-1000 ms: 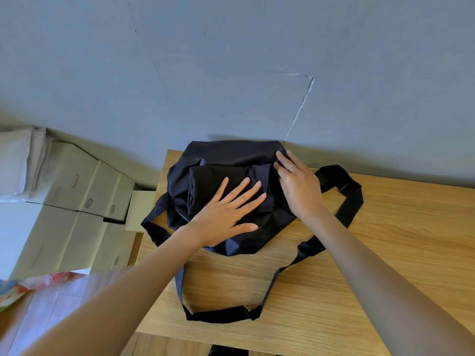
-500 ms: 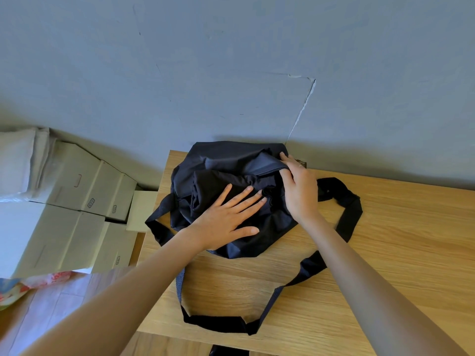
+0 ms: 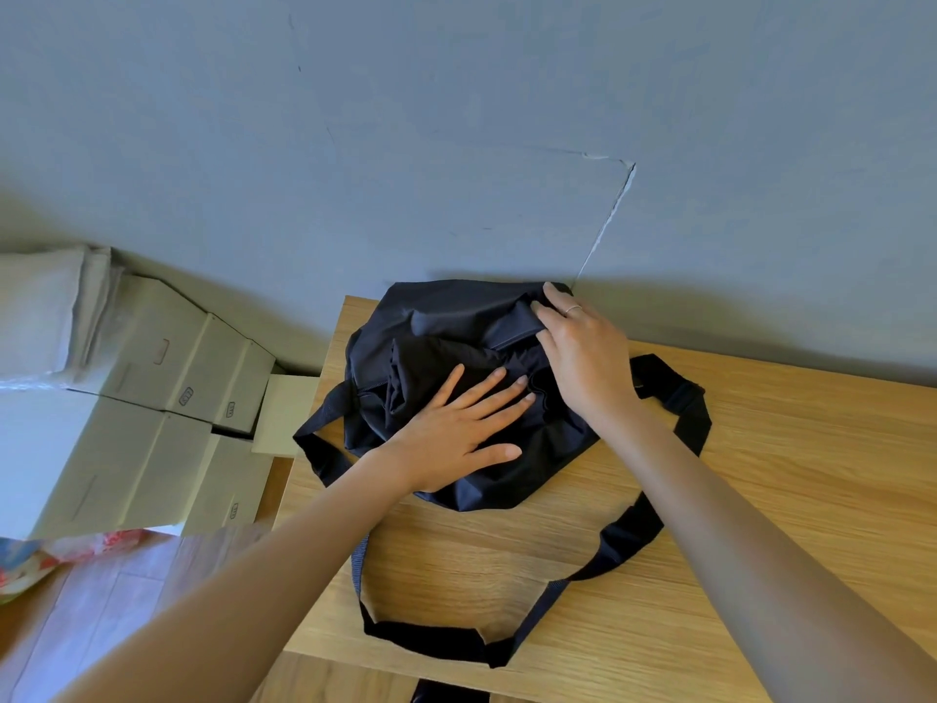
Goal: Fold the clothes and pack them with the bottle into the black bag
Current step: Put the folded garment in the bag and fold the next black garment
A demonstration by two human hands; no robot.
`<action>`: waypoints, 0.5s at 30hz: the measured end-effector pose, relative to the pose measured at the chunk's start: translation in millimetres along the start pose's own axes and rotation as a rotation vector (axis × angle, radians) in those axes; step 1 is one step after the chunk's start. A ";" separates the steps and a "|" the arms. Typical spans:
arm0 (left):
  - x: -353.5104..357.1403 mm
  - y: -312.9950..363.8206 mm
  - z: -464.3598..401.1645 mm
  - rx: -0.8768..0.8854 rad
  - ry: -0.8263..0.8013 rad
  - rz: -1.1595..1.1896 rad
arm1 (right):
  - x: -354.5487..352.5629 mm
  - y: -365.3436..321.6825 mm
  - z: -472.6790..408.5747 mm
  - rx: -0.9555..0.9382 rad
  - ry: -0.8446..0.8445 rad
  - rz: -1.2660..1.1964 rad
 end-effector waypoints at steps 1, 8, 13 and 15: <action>0.1 -0.1 -0.3 0.000 -0.004 0.004 | -0.6 -0.9 -0.2 0.046 -0.015 -0.054; -0.7 -1.3 -0.5 0.001 -0.033 0.111 | -1.5 -1.6 0.4 0.227 0.048 -0.329; -8.6 -1.6 10.2 -0.055 0.055 -0.002 | 5.8 -14.6 3.5 -0.125 0.008 0.059; -7.2 -0.3 21.6 -0.111 0.117 -0.110 | 12.4 -15.1 0.3 -0.195 -0.033 0.153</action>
Point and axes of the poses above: each hand's wrist, its own z-axis away from the middle knuckle, its own x-axis out of the palm, y = z × x, the point moved 3 cm from there along -z, towards the middle knuckle, and after that the axes turned 6 degrees about -z, right-handed, at the moved point
